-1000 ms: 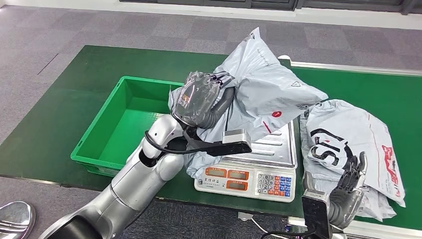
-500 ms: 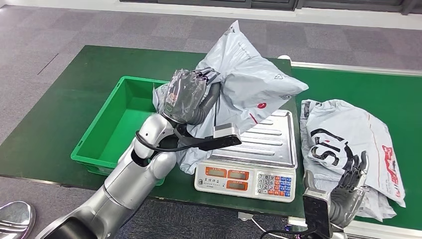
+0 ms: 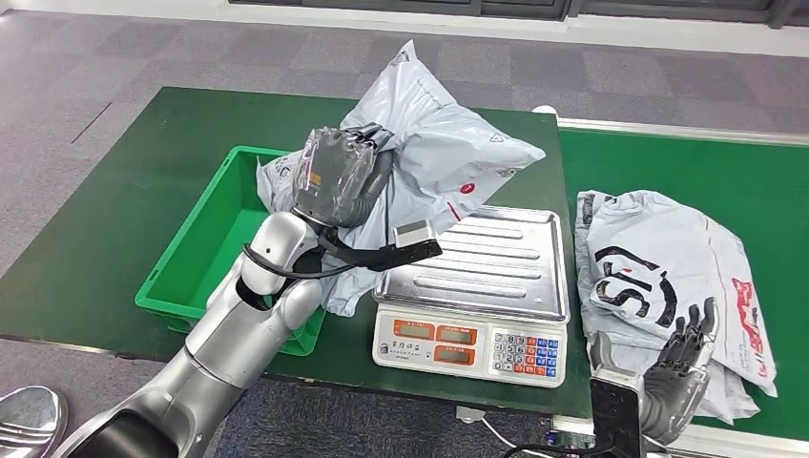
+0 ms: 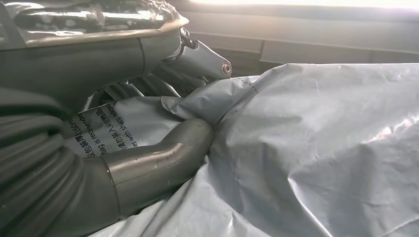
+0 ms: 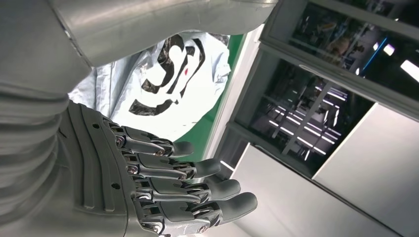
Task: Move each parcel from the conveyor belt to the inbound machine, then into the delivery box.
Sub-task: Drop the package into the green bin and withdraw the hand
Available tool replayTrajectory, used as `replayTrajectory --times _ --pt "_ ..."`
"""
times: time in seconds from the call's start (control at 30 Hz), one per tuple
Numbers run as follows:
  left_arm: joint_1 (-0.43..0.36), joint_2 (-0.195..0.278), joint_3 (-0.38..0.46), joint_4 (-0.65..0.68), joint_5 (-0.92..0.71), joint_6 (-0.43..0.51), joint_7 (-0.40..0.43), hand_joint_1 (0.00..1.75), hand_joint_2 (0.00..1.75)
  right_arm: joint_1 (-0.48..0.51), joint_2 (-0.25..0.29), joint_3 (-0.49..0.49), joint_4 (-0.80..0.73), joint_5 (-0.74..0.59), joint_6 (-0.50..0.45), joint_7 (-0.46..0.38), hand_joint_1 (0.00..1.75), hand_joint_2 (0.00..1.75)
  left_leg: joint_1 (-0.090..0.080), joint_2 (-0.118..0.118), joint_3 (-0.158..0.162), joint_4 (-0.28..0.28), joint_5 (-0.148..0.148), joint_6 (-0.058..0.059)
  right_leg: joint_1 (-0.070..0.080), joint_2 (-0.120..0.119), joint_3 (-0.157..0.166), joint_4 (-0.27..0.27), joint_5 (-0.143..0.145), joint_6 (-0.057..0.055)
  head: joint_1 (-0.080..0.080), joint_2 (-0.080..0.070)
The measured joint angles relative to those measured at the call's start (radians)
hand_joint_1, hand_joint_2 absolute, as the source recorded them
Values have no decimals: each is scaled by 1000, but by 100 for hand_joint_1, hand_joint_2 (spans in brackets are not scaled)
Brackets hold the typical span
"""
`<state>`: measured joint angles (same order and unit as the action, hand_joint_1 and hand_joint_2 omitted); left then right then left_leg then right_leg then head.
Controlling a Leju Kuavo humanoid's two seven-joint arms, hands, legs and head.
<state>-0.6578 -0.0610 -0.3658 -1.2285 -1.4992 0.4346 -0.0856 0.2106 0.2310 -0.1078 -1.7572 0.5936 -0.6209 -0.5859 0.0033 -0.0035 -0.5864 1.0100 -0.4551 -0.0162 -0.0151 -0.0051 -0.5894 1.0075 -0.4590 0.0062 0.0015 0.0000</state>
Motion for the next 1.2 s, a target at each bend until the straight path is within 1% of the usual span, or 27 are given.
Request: replayTrajectory --times 0.4,0.8,0.93,1.2 --pt "-5 25 35 27 -25 -5 7 175 175 9 6 -24 -7 -8 2 -5 0 175 0 0 0 0 0 0 0 0 0 0 0 0 0 0" --pt "5 73 89 54 -43 -2 20 175 175 41 6 -53 -17 -32 2 -28 0 175 0 0 0 0 0 0 0 0 0 0 0 0 0 0" --pt "27 91 113 53 -51 3 24 175 175 52 6 -54 -17 -45 2 -40 0 175 0 0 0 0 0 0 0 1 0 0 0 0 0 0" --pt "102 138 185 6 -56 7 29 175 175 60 6 -54 -17 -44 3 -37 0 175 0 1 0 0 0 0 1 2 -1 0 -1 -1 0 0"
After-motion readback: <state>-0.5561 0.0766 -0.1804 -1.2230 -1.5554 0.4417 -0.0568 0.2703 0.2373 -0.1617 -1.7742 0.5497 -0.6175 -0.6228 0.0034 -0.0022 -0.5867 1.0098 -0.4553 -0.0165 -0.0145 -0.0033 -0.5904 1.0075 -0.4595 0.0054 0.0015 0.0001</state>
